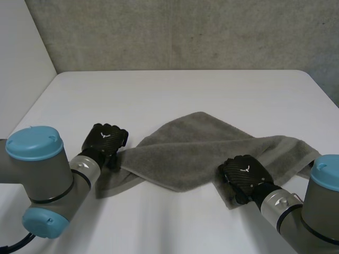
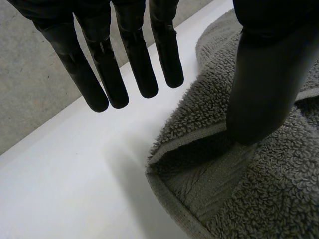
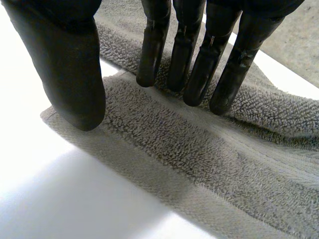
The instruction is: Fold the towel.
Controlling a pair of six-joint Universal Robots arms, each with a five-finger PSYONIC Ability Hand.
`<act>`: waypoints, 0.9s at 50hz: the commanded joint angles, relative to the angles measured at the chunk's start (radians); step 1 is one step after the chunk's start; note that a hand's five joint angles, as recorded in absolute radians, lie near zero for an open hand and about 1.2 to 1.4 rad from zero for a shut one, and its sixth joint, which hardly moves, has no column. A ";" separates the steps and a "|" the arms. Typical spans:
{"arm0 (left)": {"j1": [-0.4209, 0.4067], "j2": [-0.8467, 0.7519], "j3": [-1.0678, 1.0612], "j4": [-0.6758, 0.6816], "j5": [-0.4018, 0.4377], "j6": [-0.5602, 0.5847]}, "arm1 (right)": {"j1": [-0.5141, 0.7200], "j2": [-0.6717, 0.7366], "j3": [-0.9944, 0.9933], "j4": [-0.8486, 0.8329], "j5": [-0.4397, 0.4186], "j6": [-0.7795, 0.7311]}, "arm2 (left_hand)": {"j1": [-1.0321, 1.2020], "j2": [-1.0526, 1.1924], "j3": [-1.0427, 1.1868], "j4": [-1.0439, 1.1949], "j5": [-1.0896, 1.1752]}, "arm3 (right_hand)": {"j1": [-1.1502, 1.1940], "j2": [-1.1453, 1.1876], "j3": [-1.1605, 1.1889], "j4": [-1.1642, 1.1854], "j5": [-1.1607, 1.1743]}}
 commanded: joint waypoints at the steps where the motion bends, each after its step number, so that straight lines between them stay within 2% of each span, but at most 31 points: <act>1: -0.001 0.000 0.000 0.000 0.000 -0.001 | 0.000 -0.001 -0.001 -0.007 0.002 0.001 | -0.095 -0.093 -0.094 -0.092 -0.268 | 0.039 0.037 0.035 0.037 0.037; 11: -0.002 0.000 -0.001 0.000 0.000 -0.001 | 0.002 0.000 -0.003 -0.004 0.005 0.000 | -0.095 -0.093 -0.094 -0.092 -0.268 | 0.010 0.008 0.006 0.007 0.007; 14: -0.001 0.000 -0.004 0.002 0.000 0.001 | 0.006 -0.001 0.000 0.007 0.009 0.000 | -0.095 -0.093 -0.094 -0.092 -0.268 | -0.052 -0.054 -0.056 -0.054 -0.054; 16: -0.001 0.000 -0.004 0.000 0.000 -0.001 | 0.006 -0.006 0.012 0.015 0.009 0.001 | -0.095 -0.093 -0.094 -0.092 -0.268 | -0.213 -0.215 -0.217 -0.215 -0.215; 19: -0.002 0.000 -0.004 0.000 0.000 -0.001 | 0.006 -0.015 0.019 0.028 0.009 0.001 | -0.095 -0.093 -0.094 -0.092 -0.268 | -0.284 -0.286 -0.288 -0.286 -0.286; 30: -0.004 0.002 -0.009 0.000 0.000 -0.001 | 0.000 -0.009 0.035 0.039 -0.001 0.000 | -0.095 -0.093 -0.094 -0.092 -0.268 | -0.278 -0.280 -0.282 -0.280 -0.280; 45: -0.007 0.005 -0.012 0.002 0.000 -0.001 | 0.002 -0.001 0.022 0.012 -0.005 0.001 | -0.095 -0.093 -0.094 -0.092 -0.268 | -0.143 -0.145 -0.147 -0.145 -0.145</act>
